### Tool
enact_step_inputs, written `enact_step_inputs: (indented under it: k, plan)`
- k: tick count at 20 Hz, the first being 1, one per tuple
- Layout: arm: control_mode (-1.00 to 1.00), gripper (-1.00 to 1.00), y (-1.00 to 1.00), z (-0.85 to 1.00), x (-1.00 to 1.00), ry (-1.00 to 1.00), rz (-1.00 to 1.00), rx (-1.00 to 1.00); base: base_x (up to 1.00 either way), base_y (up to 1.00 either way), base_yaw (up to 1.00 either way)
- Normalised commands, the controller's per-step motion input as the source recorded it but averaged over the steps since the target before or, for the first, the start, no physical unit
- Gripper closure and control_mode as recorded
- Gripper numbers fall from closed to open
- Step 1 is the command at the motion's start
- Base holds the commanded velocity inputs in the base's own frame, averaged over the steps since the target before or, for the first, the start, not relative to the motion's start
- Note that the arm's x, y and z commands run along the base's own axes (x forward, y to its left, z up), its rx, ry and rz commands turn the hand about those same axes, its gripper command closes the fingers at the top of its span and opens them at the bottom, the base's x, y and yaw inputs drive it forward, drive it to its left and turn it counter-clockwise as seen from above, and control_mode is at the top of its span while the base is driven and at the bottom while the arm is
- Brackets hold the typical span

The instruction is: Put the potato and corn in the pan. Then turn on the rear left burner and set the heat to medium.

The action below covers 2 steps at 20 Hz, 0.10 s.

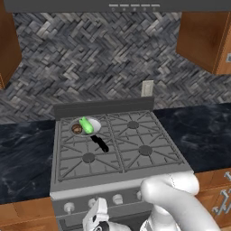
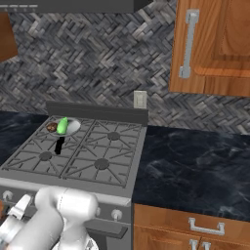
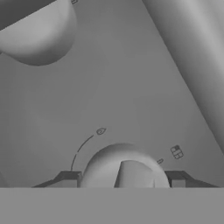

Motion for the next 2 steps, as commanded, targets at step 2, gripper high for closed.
enact_step_inputs:
  k: [2]
  plan:
    - [-1.00, 1.00, 0.00, -0.19, 0.00, 0.00, -0.11, -0.38, 0.00, 0.00, 0.00]
